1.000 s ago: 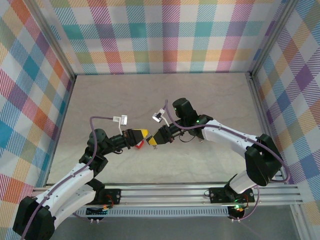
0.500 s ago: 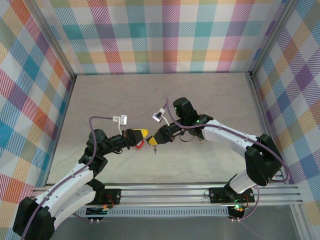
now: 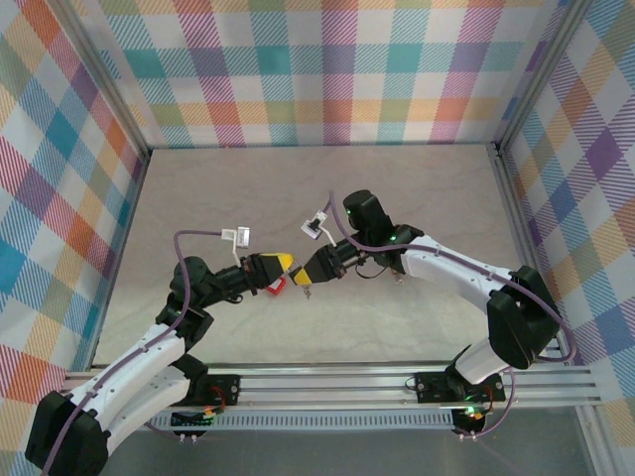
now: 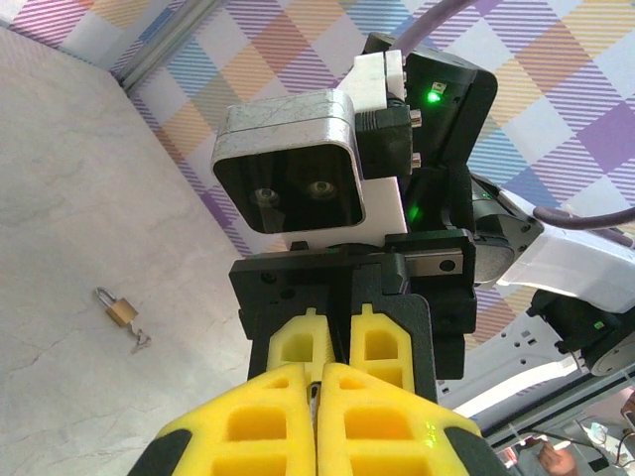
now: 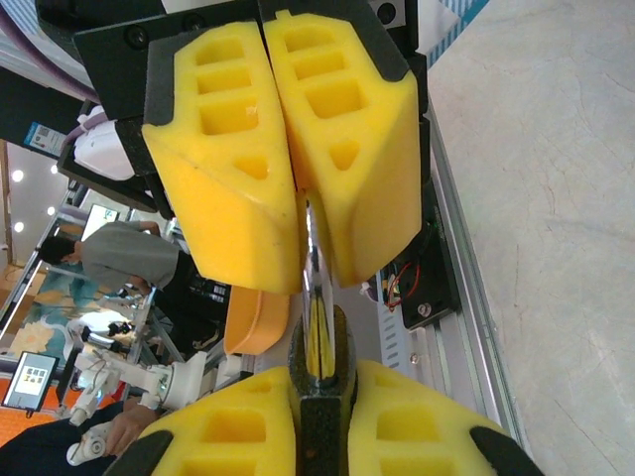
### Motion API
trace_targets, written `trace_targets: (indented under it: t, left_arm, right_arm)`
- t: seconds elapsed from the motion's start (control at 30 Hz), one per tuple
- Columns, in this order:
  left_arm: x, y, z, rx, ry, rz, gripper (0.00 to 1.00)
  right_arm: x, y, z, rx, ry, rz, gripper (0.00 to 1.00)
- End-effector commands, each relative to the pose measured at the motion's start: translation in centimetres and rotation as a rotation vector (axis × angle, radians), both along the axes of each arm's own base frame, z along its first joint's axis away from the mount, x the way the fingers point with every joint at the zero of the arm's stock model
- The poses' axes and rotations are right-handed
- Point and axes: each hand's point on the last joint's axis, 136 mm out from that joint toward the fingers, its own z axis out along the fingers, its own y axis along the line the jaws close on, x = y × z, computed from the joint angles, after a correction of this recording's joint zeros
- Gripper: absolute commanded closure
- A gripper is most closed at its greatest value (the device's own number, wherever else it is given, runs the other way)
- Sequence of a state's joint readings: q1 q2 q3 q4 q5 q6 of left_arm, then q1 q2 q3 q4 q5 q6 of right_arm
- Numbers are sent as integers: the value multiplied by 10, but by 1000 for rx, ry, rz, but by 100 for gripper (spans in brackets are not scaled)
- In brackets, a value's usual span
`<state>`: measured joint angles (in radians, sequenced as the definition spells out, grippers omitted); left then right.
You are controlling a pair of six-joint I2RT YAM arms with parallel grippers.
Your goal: Lock with the key
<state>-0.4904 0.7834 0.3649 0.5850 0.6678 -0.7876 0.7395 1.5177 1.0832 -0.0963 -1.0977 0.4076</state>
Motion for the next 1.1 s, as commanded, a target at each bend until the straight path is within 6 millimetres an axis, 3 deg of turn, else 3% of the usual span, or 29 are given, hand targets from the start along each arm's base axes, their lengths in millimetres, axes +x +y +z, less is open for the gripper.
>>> trace_targets:
  t: [0.0, 0.33, 1.07]
  left_arm:
    - [-7, -5, -2, 27, -35, -38, 100]
    - [-16, -12, -7, 33, -30, -75, 100]
    - [-44, -35, -14, 62, -38, -213, 100]
  right_arm:
    - [0, 2, 39, 97, -58, 35, 100]
    - [8, 3, 59, 132, -74, 37, 100]
    - [38, 1, 77, 151, -85, 14, 100]
